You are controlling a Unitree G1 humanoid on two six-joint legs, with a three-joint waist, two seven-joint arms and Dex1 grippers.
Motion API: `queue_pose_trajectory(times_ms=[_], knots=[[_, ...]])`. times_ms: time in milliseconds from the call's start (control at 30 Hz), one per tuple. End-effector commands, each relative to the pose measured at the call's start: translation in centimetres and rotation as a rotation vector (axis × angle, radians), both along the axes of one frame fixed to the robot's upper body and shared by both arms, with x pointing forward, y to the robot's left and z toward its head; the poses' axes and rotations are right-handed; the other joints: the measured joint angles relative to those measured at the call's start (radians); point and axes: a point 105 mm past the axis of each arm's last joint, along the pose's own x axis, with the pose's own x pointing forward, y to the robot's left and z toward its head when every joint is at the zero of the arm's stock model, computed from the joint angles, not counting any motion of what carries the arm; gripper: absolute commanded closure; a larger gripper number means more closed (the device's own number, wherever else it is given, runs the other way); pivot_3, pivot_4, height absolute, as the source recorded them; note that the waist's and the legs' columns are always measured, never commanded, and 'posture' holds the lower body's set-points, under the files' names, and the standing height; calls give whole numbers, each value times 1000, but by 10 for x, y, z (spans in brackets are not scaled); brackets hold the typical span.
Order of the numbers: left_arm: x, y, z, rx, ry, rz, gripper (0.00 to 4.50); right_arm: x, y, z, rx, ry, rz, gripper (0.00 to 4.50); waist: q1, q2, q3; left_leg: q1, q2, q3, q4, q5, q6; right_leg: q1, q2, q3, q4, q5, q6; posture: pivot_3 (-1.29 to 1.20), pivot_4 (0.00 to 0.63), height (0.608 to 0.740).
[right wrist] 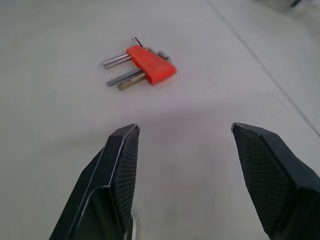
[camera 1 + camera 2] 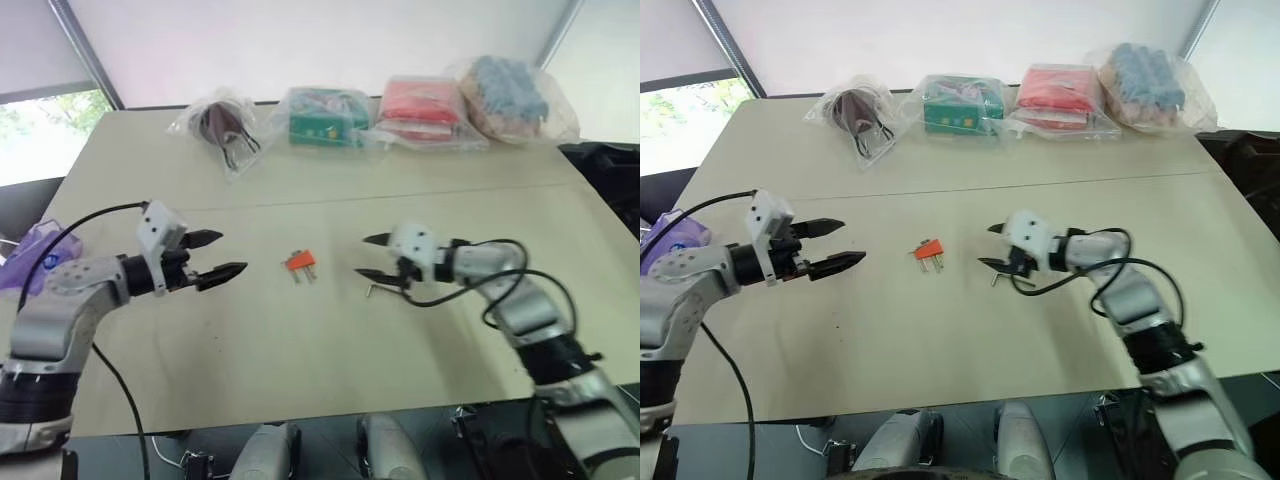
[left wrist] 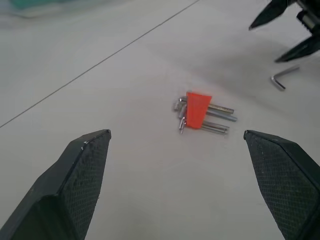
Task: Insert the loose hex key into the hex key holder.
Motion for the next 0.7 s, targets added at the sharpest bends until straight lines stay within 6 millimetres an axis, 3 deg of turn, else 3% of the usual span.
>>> queue_pose_trajectory(times_ms=[33,300,700], knots=[[-4,9,20,6,-73,42,50,14,21,6,-18,-100,13,1461,0,0,0,0,0,0,0,0,0,0,0,0,0,0,0,0,150,740],[-15,13,19,29,-89,98,50,39,52,-10,-74,-167,32,1461,-4,0,0,0,0,-1,-1,0,-1,0,0,0,1,0,0,0,150,740],[-21,10,21,25,-110,127,50,31,65,-22,-75,-116,107,1461,-8,0,0,2,0,0,-1,0,-1,0,1,0,2,0,0,0,150,740]])
